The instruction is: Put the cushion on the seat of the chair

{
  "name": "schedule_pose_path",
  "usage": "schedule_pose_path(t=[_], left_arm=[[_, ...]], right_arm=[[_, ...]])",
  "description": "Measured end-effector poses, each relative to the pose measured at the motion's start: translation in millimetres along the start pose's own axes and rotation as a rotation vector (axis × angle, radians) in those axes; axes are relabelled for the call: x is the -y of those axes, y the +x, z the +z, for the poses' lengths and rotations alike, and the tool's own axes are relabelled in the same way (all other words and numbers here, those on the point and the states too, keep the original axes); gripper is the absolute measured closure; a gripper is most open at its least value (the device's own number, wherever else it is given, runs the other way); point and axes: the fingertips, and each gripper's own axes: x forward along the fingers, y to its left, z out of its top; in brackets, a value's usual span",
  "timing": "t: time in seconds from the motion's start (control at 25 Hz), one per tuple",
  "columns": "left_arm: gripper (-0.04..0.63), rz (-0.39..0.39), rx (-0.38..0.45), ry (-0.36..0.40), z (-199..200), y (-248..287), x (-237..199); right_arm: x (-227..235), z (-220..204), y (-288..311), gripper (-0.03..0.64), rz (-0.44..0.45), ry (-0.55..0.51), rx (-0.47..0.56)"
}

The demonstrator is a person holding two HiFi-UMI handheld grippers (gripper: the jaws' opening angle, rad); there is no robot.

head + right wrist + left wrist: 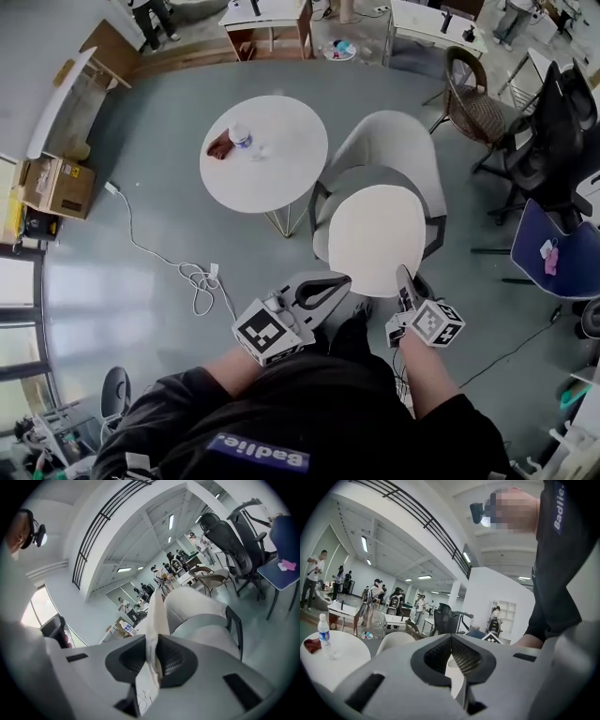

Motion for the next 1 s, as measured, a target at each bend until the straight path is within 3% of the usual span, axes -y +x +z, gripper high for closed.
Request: schedule_pose_path(t=[0.16, 0.48, 1.0], left_arm=[[0.580, 0.047, -0.005, -0.062, 7, 30, -5], [0.580, 0.091, -0.011, -0.097, -6, 67, -28], [0.580, 0.090, -0.111, -0.148, -54, 68, -40]], right_arm=[[22, 15, 33, 0.557, 0.030, 0.037, -0.025], [57, 15, 97, 0.557, 0.053, 0.127, -0.006], [126, -40, 144, 0.557, -0.018, 0.321, 0.049]])
